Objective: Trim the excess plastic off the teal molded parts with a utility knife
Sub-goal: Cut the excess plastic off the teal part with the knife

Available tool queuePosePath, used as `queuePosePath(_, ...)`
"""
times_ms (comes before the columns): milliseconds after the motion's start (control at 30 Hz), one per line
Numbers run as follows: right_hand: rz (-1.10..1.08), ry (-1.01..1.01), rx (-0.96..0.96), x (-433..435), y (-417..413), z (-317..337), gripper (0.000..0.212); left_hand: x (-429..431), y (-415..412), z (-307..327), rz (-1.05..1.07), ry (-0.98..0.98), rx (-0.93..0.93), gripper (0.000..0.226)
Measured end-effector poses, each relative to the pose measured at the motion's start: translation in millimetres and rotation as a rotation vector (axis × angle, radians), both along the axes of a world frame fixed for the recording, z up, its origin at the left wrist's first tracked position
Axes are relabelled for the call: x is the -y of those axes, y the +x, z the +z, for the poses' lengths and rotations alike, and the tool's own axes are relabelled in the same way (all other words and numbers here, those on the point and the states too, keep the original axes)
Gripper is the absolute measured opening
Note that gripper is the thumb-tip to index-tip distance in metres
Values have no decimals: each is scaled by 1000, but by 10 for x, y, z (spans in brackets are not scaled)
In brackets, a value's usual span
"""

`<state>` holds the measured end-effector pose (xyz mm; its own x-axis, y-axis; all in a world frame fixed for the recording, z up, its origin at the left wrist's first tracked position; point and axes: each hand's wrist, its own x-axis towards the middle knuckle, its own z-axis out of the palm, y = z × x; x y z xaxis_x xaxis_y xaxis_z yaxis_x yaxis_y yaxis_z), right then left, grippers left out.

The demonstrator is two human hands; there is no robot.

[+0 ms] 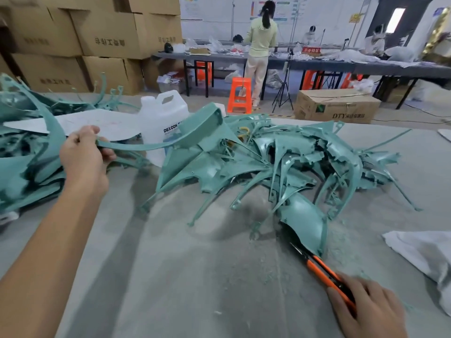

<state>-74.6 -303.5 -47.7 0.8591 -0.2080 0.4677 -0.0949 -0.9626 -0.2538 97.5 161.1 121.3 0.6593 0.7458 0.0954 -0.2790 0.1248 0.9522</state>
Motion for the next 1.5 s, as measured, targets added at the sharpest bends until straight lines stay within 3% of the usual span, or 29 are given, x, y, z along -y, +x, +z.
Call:
queuePosePath(300, 7, 45, 40, -27, -43, -22, 57, 289, -399, -554, -697, 308, -157, 23)
queuePosePath(367, 7, 36, 60, -16, -48, -46, 55, 381, -419, -667, -659, 382, -205, 11)
queuePosePath(433, 19, 45, 73, 9, -55, -69, 53, 439, -429, -764, -536, 418, -278, 29)
queuePosePath(500, 41, 55, 92, 31, -58, -76, 49, 514, -501, -829, -310, 624, -380, 48)
queuePosePath(567, 75, 72, 93, 43, -51, -71, 46, 733, -736, -832, -167, 798, -352, 38)
queuePosePath(600, 90, 90, 80, 46, -43, -59, 42, 895, -875, -848, -236, 833, -313, 30)
queuePosePath(667, 96, 140, 43, 56, -34, -55, 24, 1304, -1199, -914, -582, 890, -310, 34)
queuePosePath(733, 85, 217, -35, 61, -16, -39, 24, 1678, -1417, -1131, -869, 1108, -383, 61)
queuePosePath(833, 65, 306, -111, 131, 67, 51, 24, 1963, -1465, -1458, -972, 1400, -583, 99)
queuePosePath(900, 16, 341, -118, 248, 158, 145, 18, 1975, -1390, -1513, -892, 1461, -654, 101)
queuePosePath(1000, -35, 368, -165, 382, 181, 273, 13, 1898, -1314, -1516, -771, 1603, -639, 87)
queuePosePath(1100, 45, 429, -164, 286, 27, 298, 15, 1857, -1376, -1388, -709, 1681, -482, 72)
queuePosePath(1167, 85, 495, -157, 171, -85, 292, 20, 1842, -1444, -1265, -502, 1687, -248, 61)
queuePosePath(1233, 113, 588, -139, 72, -170, 266, 24, 1772, -1469, -1112, -301, 1637, -10, 51)
queuePosePath(1300, 118, 696, -127, -6, -227, 238, 24, 1643, -1455, -908, -197, 1541, 90, 51)
queuePosePath(1433, 110, 829, -121, -105, -292, 159, 30, 1414, -1464, -519, 52, 1259, 65, 56)
queuePosePath(1500, 97, 890, -134, -133, -299, 129, 36, 1365, -1500, -487, 79, 1135, 36, 60)
